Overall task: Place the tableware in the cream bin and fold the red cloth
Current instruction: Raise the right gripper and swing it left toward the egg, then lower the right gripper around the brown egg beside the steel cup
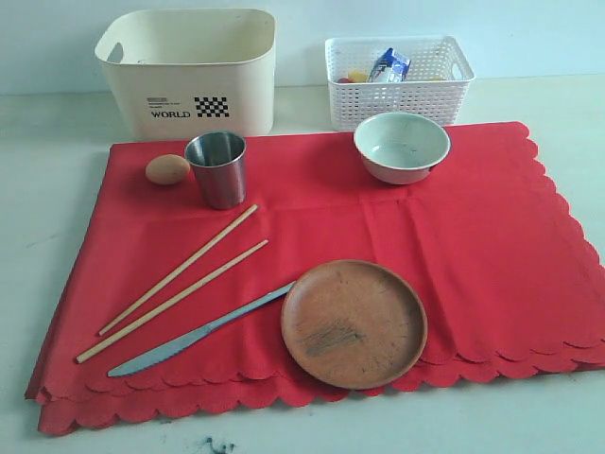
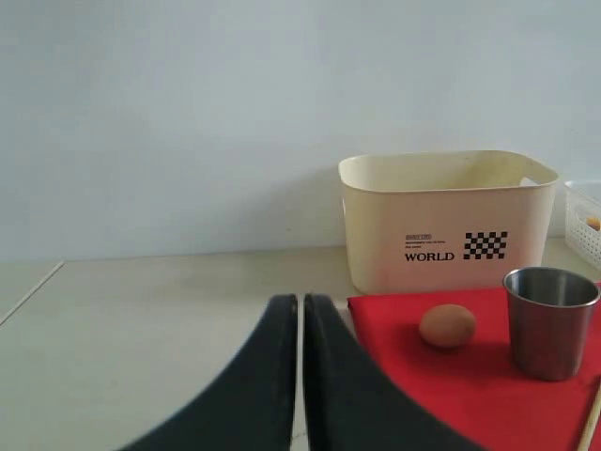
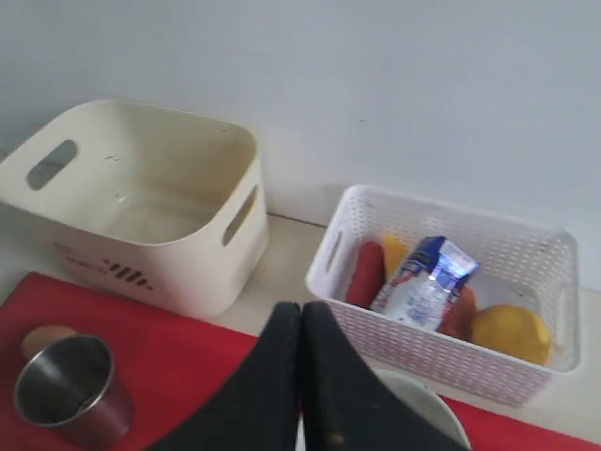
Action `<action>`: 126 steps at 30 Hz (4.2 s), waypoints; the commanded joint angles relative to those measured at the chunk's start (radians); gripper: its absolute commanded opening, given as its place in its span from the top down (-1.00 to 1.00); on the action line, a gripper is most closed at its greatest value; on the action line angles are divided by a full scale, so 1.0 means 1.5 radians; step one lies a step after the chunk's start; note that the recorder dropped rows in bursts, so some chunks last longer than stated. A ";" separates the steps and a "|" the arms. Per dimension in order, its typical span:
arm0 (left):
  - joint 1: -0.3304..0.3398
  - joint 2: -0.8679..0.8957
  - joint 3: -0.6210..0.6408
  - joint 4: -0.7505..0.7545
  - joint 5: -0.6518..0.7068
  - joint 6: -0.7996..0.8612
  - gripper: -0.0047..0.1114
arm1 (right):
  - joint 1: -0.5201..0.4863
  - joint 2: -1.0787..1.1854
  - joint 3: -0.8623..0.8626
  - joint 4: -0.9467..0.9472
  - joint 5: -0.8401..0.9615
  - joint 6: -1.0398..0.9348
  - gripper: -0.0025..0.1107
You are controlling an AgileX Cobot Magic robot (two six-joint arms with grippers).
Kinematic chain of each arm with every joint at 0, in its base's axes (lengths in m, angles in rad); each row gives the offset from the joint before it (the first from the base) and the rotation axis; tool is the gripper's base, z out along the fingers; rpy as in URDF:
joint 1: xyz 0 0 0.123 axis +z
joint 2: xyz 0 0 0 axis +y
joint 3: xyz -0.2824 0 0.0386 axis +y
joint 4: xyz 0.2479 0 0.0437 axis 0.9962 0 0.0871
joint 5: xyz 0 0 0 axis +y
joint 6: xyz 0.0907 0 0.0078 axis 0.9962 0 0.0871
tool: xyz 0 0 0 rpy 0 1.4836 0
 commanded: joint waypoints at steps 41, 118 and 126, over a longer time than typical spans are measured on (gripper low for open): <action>-0.003 -0.004 0.000 -0.004 0.000 -0.002 0.83 | 0.163 0.030 0.006 0.076 -0.032 -0.175 0.96; -0.003 -0.004 0.000 -0.004 0.000 -0.002 0.83 | 0.337 0.256 -0.042 0.073 -0.173 -0.233 0.96; -0.003 -0.004 0.000 -0.004 0.000 -0.002 0.83 | 0.337 0.286 -0.047 0.049 -0.169 -0.234 0.96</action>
